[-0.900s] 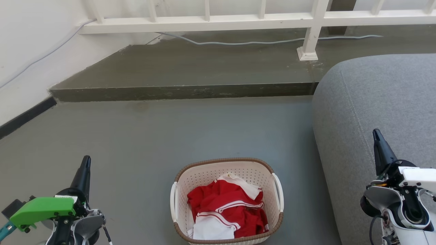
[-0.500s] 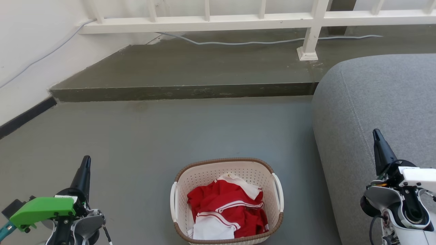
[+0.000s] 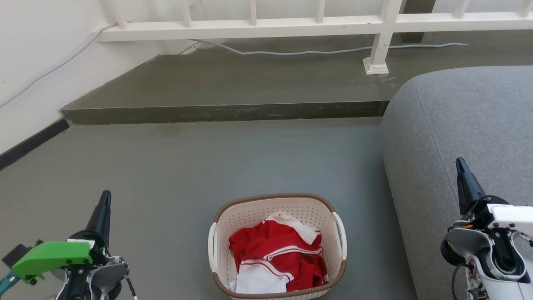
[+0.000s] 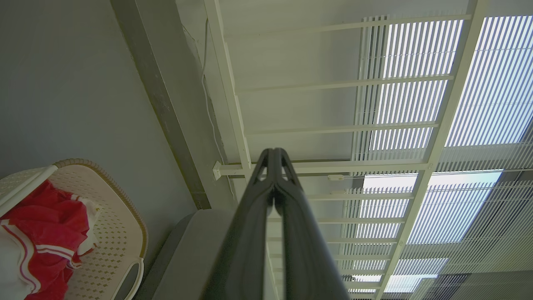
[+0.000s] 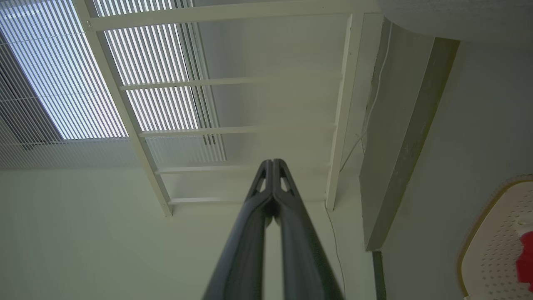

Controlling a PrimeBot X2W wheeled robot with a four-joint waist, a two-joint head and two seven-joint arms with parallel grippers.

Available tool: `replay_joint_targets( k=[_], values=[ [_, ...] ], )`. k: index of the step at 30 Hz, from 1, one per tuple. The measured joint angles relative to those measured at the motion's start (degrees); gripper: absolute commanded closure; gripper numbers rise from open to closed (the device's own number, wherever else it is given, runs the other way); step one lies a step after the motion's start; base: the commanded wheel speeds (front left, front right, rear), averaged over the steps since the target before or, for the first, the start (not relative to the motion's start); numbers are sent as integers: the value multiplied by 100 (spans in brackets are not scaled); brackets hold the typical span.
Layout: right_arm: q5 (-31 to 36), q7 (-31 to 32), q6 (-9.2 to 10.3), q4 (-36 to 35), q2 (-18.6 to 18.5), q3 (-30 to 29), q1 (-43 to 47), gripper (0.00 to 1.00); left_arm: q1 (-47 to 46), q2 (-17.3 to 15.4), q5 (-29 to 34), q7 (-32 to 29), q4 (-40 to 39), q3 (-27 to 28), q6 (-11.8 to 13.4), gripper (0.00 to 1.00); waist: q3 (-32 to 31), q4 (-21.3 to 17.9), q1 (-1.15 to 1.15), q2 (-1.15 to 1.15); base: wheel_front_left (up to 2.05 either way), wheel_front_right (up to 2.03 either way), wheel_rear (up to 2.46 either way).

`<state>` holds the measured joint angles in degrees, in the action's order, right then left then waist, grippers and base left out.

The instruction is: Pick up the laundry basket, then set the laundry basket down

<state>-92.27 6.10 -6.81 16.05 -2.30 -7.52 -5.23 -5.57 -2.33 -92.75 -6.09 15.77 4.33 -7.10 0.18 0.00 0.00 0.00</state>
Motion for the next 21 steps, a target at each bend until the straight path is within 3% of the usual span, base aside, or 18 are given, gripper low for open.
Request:
replay_joint_targets(
  k=[13,14,15,16,21],
  values=[
    [0,0,0,0,0,-1,0,100,0,1,0,0,0,2,0,100,0,0,0,0,0,0,0],
    [0,0,12,46,11,2,5,0,1,7,-1,1,51,-9,3,0,0,0,0,0,0,0,0],
    [0,0,31,107,37,5,30,100,16,21,-1,1,116,-23,11,100,0,0,0,0,0,0,0],
    [0,0,33,170,71,14,85,0,41,45,-1,1,191,-36,12,0,0,0,0,0,0,0,0],
    [1,-13,34,298,156,52,284,0,205,135,-1,2,323,-68,14,0,3,0,0,0,0,0,0]
  ],
)
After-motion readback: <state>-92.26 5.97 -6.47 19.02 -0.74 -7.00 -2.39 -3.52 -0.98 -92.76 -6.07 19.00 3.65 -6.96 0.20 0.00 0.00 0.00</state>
